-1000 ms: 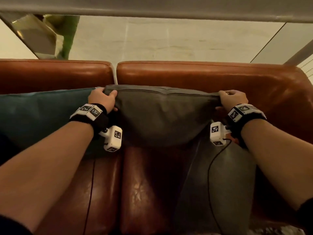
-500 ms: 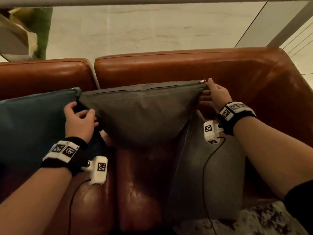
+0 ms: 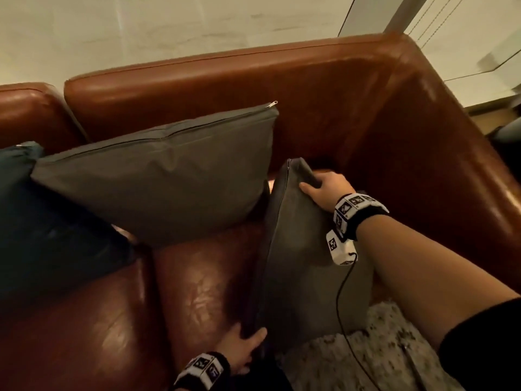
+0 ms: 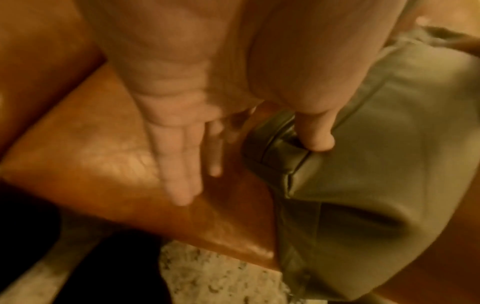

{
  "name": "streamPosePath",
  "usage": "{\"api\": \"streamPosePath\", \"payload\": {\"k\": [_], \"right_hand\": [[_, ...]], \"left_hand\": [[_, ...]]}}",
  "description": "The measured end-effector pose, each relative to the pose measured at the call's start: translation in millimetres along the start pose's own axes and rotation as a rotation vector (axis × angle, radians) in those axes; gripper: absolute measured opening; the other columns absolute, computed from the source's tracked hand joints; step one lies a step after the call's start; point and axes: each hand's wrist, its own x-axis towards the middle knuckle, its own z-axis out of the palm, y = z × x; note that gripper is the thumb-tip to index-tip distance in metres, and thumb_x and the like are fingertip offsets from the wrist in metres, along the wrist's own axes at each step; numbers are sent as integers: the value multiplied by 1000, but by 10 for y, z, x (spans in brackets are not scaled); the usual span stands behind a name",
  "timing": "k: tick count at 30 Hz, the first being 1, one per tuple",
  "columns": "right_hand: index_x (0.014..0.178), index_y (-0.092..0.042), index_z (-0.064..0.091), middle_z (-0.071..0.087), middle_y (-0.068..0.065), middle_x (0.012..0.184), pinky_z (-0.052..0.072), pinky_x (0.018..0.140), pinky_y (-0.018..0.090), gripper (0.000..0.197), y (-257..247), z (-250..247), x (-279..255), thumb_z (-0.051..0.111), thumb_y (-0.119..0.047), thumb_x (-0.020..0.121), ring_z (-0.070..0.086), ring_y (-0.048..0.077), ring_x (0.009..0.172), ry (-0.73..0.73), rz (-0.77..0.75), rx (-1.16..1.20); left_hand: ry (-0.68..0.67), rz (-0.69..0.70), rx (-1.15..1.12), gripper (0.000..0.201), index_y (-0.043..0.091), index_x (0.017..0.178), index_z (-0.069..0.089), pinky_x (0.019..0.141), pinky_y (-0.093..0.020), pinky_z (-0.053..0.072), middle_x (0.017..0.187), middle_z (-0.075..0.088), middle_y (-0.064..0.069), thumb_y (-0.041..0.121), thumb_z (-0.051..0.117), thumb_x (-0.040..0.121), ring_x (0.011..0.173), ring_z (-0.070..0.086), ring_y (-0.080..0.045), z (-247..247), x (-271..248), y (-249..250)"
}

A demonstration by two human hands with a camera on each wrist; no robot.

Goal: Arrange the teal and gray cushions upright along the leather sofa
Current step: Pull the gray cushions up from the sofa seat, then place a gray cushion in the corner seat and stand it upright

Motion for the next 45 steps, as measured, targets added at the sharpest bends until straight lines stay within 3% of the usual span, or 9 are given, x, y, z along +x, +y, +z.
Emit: {"api": "streamPosePath", "payload": {"k": [3,7,13,18,24,29,36,39,45], "right_hand": [[107,-30,71,69,-5,91,55,83,39,29,425,-315,-265,57,-51,92,67,21,91,156,114,166],[84,-28,68,66,-3,78,54,80,39,23,952,-782,-790,58,-47,92,66,24,84,356,251,298],[81,-10,71,66,11,80,45,76,33,43,1467,-1023,-1830,57,-49,93,61,28,85,701,546,484],[74,3,62,60,18,81,40,72,35,55,1707,-896,-2340,57,-49,92,60,37,89,931,818,687],[67,1,57,57,14,67,39,66,34,53,1898,-503,-2238,61,-46,90,56,36,74,987,968,888],[125,-13,46,50,13,131,44,99,44,55,2162,-221,-1935,74,-32,81,50,34,119,926,1037,883],[153,-27,26,18,7,163,4,123,49,69,1715,-293,-1368,47,-50,92,6,27,151,734,466,65],[150,-31,30,39,3,154,10,119,49,68,1859,-296,-1120,34,-66,92,30,27,144,571,542,7],[104,-30,65,65,-6,97,31,82,41,21,2090,-472,-1174,55,-45,93,61,22,96,833,620,69]], "left_hand": [[37,204,1,25,24,101,57,73,-46,60,109,67,-3,18,73,83,90,67,-18,34,-98,260],[78,425,262,26,22,99,60,86,-37,55,95,71,6,20,77,79,93,68,-15,-117,-406,900],[102,723,377,19,17,101,59,40,-31,52,93,69,-9,16,71,85,65,69,-26,-328,-1037,2391],[178,974,610,44,19,124,50,44,-30,53,100,63,-4,24,70,85,56,65,-24,198,-1136,3616],[399,1060,874,47,19,124,51,90,-41,53,115,64,-8,30,70,82,98,66,-33,810,-545,4739],[389,1173,1258,62,24,143,40,112,-45,32,150,40,-10,47,52,88,137,38,-33,1118,101,4698],[305,1204,1649,66,47,149,-6,114,-54,-17,162,-16,8,68,20,91,144,-26,-36,1518,441,4020],[254,1256,1744,67,49,148,-8,113,-60,-17,161,-17,11,70,17,89,144,-28,-30,1600,524,4090],[205,1313,1812,63,46,149,-5,114,-59,-15,162,-12,11,65,16,93,147,-23,-25,1753,612,4309]]}}
